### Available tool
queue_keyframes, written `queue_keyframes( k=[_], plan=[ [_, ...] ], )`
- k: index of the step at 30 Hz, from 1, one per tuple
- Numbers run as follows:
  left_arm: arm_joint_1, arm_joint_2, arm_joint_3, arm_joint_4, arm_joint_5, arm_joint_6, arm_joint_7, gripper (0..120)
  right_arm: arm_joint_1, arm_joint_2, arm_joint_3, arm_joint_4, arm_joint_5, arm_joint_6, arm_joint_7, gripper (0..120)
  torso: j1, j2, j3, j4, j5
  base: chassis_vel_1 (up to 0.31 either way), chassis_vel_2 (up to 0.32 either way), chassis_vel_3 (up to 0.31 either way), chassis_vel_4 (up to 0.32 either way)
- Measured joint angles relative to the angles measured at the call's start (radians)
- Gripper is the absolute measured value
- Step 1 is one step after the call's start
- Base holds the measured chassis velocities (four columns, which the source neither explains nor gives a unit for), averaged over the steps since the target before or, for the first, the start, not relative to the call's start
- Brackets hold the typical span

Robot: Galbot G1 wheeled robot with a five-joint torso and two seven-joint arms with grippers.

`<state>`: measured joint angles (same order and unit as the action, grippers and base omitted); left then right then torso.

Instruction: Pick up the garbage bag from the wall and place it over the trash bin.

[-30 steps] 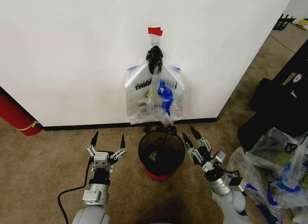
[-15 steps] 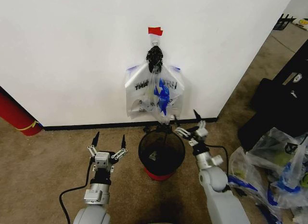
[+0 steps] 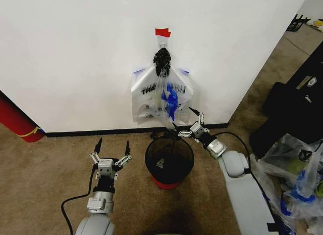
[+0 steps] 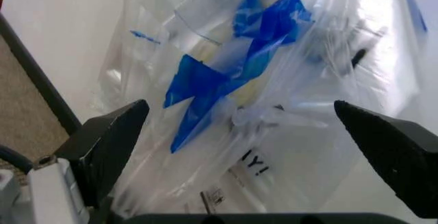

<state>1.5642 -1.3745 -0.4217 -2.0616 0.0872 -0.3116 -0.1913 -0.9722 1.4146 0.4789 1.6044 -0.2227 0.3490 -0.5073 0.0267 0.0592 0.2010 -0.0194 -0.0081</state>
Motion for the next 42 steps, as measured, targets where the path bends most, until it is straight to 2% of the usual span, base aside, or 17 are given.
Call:
queue_keyframes(
  k=[6,12,14,15,21,29,35,42],
  plan=[
    [-0.003,0.0,0.002,0.002,0.0,0.0,0.0,100,0.053,-0.016,-0.002,-0.031,-0.054,0.002,-0.046,96,0.0,0.0,0.0,0.0001,0.0002,0.0,0.0,0.0,0.0],
    [0.003,-0.001,-0.002,0.0,0.004,0.001,0.0,100,0.15,-0.068,-0.041,-0.124,-0.106,0.034,-0.051,70,0.0,0.0,0.0,0.0001,0.0001,0.0,0.0,0.0,0.0],
    [0.003,-0.003,-0.002,0.0,0.006,0.0,0.0,100,0.16,-0.069,-0.047,-0.141,-0.106,0.044,-0.049,69,0.0,0.0,0.0,0.0001,0.0001,0.0,0.0,0.0,0.0],
    [0.003,-0.006,-0.001,0.001,0.008,0.0,0.0,100,0.171,-0.065,-0.054,-0.162,-0.103,0.054,-0.043,64,0.0,0.0,0.0,0.0,0.0001,0.0,0.0,0.0,0.0],
    [0.005,-0.015,-0.001,0.007,0.019,-0.005,0.0,100,0.208,-0.031,-0.077,-0.212,-0.097,0.073,-0.037,51,0.0,0.0,0.0,0.0001,0.0001,0.0,0.0,0.0,0.0],
    [0.007,-0.017,-0.002,0.009,0.023,-0.006,0.0,100,0.238,-0.008,-0.084,-0.243,-0.094,0.075,-0.044,49,0.0,0.0,0.0,0.0001,0.0,0.0,0.0,0.0,0.0],
    [0.007,-0.017,-0.001,0.011,0.024,-0.007,0.0,100,0.241,-0.006,-0.077,-0.244,-0.096,0.07,-0.09,59,0.0,0.0,0.0,0.0001,0.0,0.0,0.0,0.0,0.0],
    [0.007,-0.018,0.004,0.016,0.027,-0.011,-0.001,100,0.241,-0.006,-0.082,-0.247,-0.071,0.072,-0.105,62,0.0,0.0,0.0,0.0,0.0,0.0,0.0,0.0,0.0]
  ],
)
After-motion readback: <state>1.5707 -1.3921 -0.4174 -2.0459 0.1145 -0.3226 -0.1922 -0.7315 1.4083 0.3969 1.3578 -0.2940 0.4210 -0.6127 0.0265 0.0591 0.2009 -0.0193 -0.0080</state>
